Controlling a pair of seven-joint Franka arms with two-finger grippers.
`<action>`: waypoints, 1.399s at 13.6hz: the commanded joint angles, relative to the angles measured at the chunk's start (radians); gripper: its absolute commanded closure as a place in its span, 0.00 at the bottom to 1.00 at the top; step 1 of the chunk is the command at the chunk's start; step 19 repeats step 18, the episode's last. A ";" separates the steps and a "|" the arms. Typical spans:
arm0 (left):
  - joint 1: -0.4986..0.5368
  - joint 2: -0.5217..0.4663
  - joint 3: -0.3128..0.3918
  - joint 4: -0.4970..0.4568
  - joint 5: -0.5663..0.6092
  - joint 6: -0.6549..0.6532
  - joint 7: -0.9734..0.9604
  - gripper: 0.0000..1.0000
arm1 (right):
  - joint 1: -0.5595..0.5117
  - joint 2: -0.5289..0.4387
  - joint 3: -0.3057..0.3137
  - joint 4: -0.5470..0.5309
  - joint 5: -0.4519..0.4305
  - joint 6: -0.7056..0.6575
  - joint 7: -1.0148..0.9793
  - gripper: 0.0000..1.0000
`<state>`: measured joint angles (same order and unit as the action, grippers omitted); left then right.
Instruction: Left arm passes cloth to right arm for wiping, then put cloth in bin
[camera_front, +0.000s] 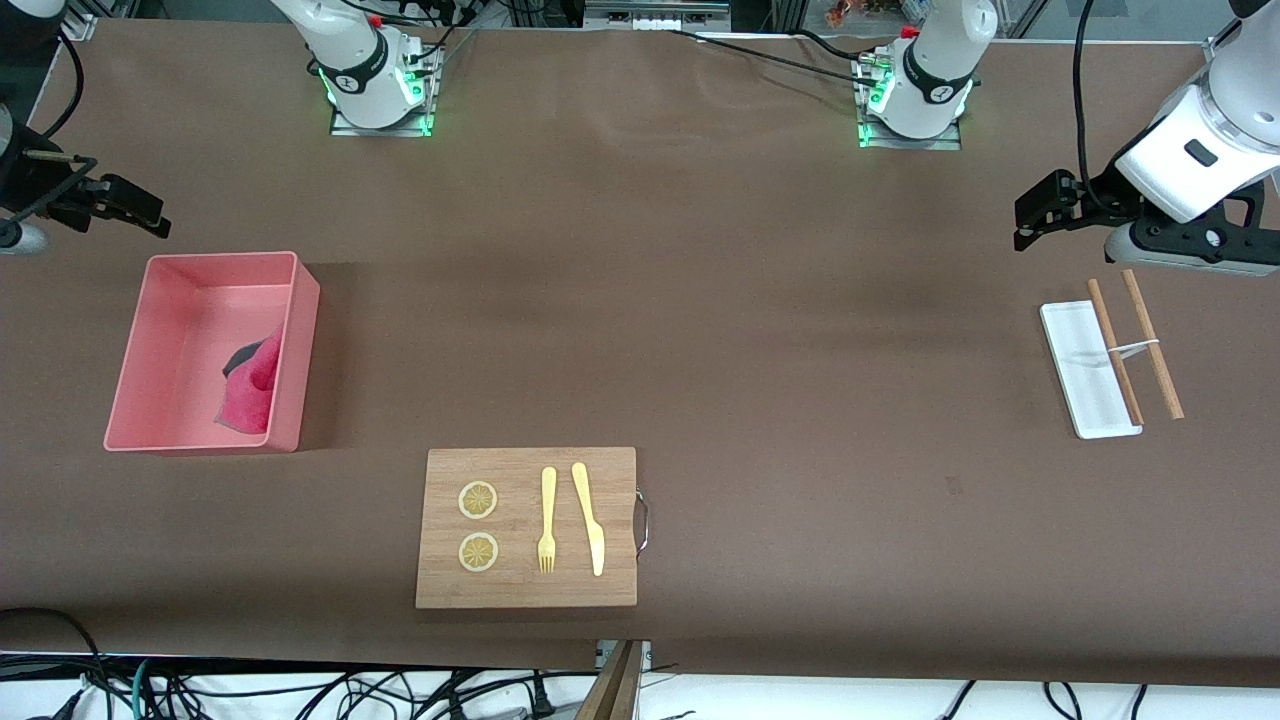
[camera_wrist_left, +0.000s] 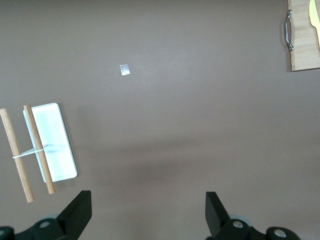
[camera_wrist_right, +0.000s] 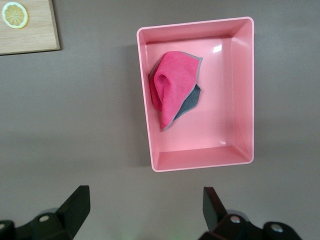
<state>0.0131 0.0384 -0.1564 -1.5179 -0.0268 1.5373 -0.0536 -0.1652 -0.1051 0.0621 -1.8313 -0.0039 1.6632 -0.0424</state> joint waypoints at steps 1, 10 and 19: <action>0.001 0.014 -0.002 0.030 -0.005 -0.019 0.009 0.00 | 0.090 0.005 -0.071 0.024 0.012 -0.026 0.003 0.00; -0.001 0.014 -0.003 0.030 -0.005 -0.019 0.009 0.00 | 0.115 0.042 -0.058 0.063 0.028 -0.053 -0.013 0.00; -0.002 0.014 -0.005 0.031 -0.004 -0.019 0.009 0.00 | 0.122 0.042 -0.039 0.076 0.030 -0.056 -0.022 0.00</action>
